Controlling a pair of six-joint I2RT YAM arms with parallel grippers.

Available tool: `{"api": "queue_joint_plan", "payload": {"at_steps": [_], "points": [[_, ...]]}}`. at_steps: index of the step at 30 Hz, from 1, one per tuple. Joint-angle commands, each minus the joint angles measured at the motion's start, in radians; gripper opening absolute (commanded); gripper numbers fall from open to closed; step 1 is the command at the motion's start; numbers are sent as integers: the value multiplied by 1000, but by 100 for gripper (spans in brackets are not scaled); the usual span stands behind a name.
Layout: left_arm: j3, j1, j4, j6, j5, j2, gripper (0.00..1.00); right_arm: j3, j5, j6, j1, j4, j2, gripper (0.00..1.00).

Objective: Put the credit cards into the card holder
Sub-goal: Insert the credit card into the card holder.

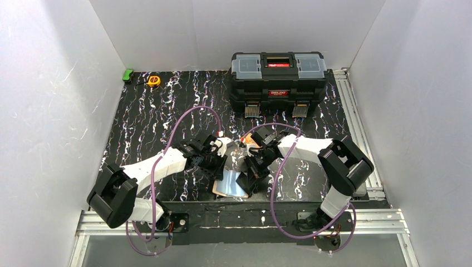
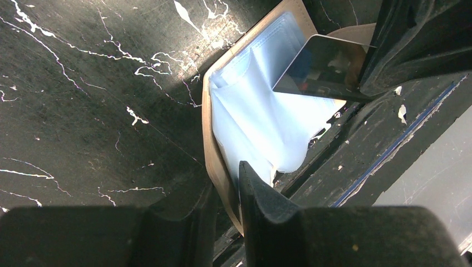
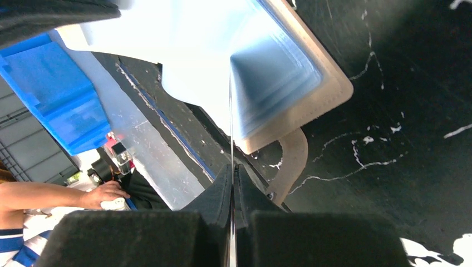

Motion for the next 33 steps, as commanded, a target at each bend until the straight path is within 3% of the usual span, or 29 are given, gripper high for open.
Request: {"api": "queue_joint_plan", "payload": {"at_steps": [1,12,22,33], "points": [[9,6,-14,5,10,-10,20,57,-52,-13,5,35,13,1],[3,5,-11,-2,11,-16,22,100,-101,-18,7,66,83,1],[-9,5,-11,-2,8,-28,22,55,94,-10,6,-54,24,1],[-12,4,-13,-5,5,-37,22,62,47,-32,7,-69,53,1]]}}
